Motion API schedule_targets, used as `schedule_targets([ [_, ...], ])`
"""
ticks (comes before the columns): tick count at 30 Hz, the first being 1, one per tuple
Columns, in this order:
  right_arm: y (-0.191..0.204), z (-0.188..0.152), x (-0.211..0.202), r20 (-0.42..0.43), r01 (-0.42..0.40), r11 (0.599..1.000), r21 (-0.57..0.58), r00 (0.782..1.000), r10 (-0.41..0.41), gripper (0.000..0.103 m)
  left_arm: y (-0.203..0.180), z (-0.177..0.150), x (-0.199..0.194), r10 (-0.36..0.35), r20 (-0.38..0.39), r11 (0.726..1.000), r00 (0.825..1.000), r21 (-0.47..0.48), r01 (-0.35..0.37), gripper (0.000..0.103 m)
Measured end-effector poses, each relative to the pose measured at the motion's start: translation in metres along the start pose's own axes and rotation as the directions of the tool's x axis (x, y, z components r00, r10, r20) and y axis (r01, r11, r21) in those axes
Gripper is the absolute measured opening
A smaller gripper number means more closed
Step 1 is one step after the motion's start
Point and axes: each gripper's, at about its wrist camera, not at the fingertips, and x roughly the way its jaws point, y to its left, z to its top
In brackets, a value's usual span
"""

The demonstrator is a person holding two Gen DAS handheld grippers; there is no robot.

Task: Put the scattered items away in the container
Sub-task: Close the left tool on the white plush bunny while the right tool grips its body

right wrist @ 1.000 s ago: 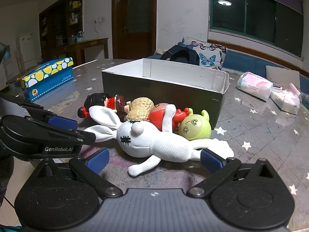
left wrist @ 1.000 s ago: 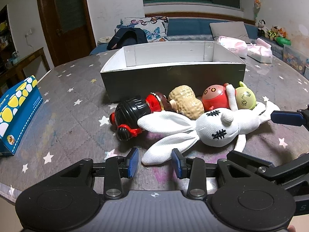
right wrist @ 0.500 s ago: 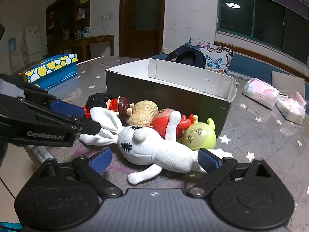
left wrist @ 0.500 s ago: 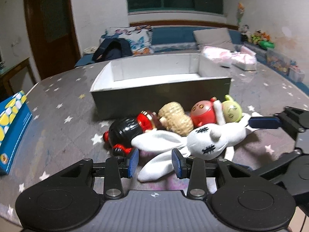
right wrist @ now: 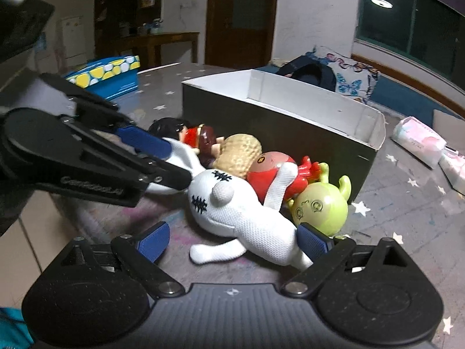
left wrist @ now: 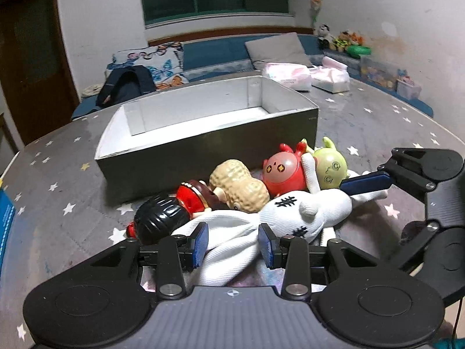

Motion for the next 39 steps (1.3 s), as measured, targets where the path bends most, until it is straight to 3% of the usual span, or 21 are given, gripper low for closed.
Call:
schedule_targets([
  [11,-0.015,0.004,-0.001,-0.030,-0.006,1.000,-0.030,1.000,0.005,0.069,0.000,-0.003,-0.001,-0.064,0.000,0.992,0.998,0.106,0.063,0.040],
  [17,-0.011,0.005,0.005,-0.047,0.008,0.992,-0.125,0.999,-0.014,0.063,-0.007,-0.008,0.012,-0.044,-0.036,0.987,0.998,0.153,0.049,0.040],
  [19,-0.009,0.006,0.006,-0.047,0.018,0.989,-0.149,0.999,-0.026,0.060,-0.008,-0.008,0.015,-0.046,-0.040,0.987,0.998,0.150,0.052,0.037],
  [23,-0.007,0.006,0.003,-0.044,0.035,0.986,-0.164,0.998,-0.043,0.042,-0.005,-0.010,0.020,-0.034,-0.050,0.990,0.998,0.138,0.041,0.019],
  [29,-0.003,0.004,-0.002,-0.048,0.006,0.980,-0.197,0.999,-0.016,0.040,0.006,-0.008,0.012,-0.038,-0.027,0.994,0.999,0.099,0.041,0.011],
  [34,0.001,0.005,0.004,-0.036,0.017,0.974,-0.226,0.999,-0.026,0.045,0.007,-0.008,0.010,-0.037,-0.023,0.995,0.999,0.094,0.039,0.010],
  [39,0.001,0.006,0.010,-0.023,0.015,0.977,-0.213,1.000,-0.020,0.043,0.006,-0.008,0.007,-0.039,-0.017,0.994,0.999,0.097,0.040,0.010],
])
